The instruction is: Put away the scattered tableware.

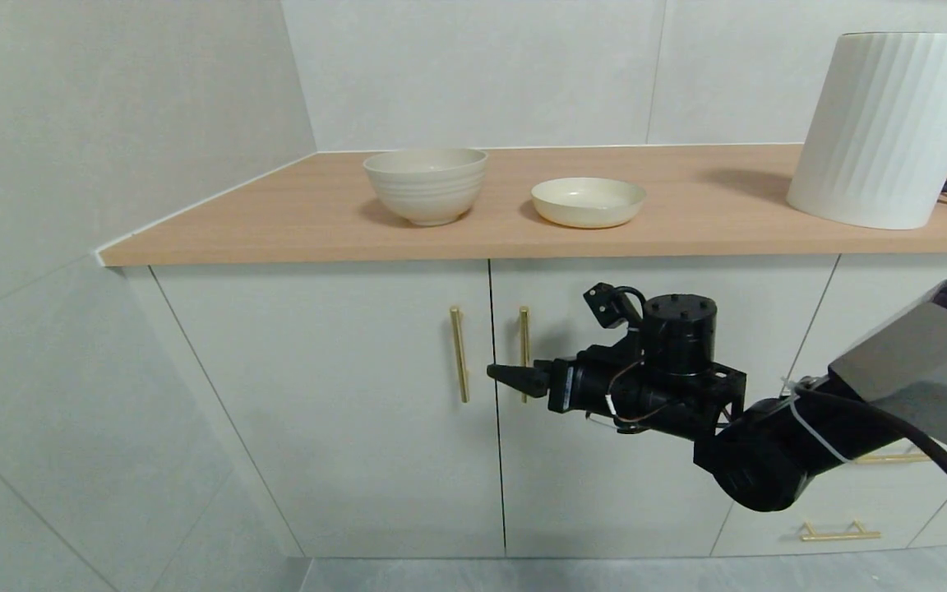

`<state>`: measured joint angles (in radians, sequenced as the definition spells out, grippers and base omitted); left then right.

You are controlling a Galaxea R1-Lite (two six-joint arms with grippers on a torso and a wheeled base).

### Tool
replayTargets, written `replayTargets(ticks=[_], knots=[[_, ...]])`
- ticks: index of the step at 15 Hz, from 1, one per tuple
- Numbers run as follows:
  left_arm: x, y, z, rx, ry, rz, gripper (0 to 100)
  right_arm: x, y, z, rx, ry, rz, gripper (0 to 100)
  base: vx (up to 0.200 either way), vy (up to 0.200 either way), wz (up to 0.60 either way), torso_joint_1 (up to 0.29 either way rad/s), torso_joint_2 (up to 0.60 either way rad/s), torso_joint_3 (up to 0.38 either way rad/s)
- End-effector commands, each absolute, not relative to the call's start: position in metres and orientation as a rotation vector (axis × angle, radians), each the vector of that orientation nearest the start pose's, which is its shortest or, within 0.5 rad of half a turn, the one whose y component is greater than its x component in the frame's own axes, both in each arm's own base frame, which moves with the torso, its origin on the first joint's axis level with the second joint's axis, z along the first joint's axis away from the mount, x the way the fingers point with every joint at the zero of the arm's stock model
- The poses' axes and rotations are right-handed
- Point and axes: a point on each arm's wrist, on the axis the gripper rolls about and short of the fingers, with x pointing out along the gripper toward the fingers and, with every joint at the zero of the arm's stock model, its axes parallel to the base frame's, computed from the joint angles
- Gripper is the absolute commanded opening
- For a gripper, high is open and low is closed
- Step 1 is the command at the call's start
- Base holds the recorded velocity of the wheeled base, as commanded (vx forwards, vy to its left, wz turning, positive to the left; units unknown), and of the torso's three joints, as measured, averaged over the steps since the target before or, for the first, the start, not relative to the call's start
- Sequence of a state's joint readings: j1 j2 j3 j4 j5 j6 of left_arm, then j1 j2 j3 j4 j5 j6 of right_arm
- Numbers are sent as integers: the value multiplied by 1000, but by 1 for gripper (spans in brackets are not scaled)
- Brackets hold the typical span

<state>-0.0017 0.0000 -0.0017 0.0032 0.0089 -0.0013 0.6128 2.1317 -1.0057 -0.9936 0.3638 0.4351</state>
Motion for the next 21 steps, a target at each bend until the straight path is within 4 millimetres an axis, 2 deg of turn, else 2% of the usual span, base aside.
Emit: replayTargets(ticks=[1,12,17,21], knots=[[-23,0,76,-2,2,8,100,327,240,110,386,356,927,100,0,0,0,0,0,0],[-23,0,76,-2,3,8,100,335,248,109,487,307,930,100,0,0,0,0,0,0],[-23,0,76,-2,3,8,100,325,263,105,489,321,973,100,0,0,0,0,0,0],[-23,0,76,-2,3,8,100,322,266,102,498,321,982,100,0,0,0,0,0,0]])
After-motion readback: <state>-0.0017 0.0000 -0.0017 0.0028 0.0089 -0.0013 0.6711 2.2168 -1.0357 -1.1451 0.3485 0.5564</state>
